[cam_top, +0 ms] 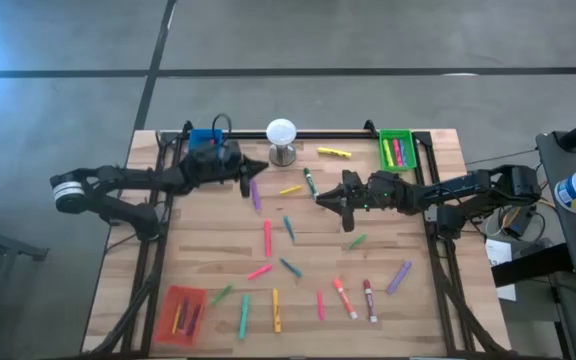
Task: Pick & Place Markers
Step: Put the yellow highlighter pen into the green bin
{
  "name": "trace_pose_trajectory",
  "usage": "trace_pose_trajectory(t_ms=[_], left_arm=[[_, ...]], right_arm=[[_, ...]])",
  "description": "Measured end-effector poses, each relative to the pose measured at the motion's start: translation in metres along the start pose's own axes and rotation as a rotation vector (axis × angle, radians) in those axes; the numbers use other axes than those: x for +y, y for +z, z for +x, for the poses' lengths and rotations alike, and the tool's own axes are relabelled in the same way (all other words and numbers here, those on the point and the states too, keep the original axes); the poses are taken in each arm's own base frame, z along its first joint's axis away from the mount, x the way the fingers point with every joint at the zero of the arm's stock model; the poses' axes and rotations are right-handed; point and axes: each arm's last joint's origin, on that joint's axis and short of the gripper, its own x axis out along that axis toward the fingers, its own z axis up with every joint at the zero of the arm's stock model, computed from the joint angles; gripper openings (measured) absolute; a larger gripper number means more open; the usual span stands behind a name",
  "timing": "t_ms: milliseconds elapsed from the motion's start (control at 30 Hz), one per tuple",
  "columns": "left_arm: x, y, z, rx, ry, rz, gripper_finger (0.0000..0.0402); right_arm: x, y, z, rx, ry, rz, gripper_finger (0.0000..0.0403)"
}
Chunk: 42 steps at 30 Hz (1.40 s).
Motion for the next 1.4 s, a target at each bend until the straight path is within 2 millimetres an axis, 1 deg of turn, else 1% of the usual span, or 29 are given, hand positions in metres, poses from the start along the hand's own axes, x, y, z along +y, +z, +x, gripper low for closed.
trace_pose_trajectory(t_ms=[67,167,300,433,600,767,867,1000,1067,1133,1200,1400], left_arm=[[-0.008,-0.01,-0.002,-0.03,-0.046,0.0,0.0003],[-0.014,-0.023,-0.005,-0.044,-0.072,0.005,0.0001],[-0.014,-0.033,-0.009,-0.067,-0.078,0.004,0.0001],[-0.013,-0.038,-0.009,-0.082,-0.084,-0.022,0.0],[-0.011,-0.047,-0.002,-0.049,-0.08,-0.032,0.0],[-0.008,-0.057,0.002,-0.006,-0.069,-0.061,0.0],[-0.007,-0.062,0.005,0.007,-0.066,-0.065,0.0],[-0.007,-0.064,0.006,0.0,-0.07,-0.067,0.0],[-0.007,-0.063,0.006,-0.007,-0.072,-0.066,0.0],[-0.007,-0.064,0.005,-0.004,-0.072,-0.07,0.0],[-0.008,-0.063,0.005,-0.007,-0.075,-0.069,0.0],[-0.008,-0.064,0.005,-0.006,-0.075,-0.065,0.0]], right_arm=[[-0.001,0.0,-0.001,0.03,-0.08,0.009,0.006],[-0.005,-0.001,-0.004,0.091,-0.222,0.017,0.0059],[-0.008,0.0,-0.006,0.14,-0.39,0.065,0.0059],[-0.016,-0.011,-0.002,0.203,-0.527,0.135,0.0064],[-0.023,-0.022,0.016,0.233,-0.589,0.199,0.0101],[-0.027,-0.021,0.043,0.252,-0.607,0.206,0.0152],[-0.035,-0.021,0.058,0.308,-0.663,0.218,0.0176],[-0.046,-0.023,0.072,0.394,-0.74,0.223,0.0193],[-0.051,-0.023,0.075,0.428,-0.777,0.212,0.0195],[-0.059,-0.018,0.076,0.454,-0.801,0.193,0.0196],[-0.071,-0.008,0.073,0.483,-0.811,0.187,0.0196],[-0.125,0.035,0.054,0.584,-0.773,0.127,0.0196]])
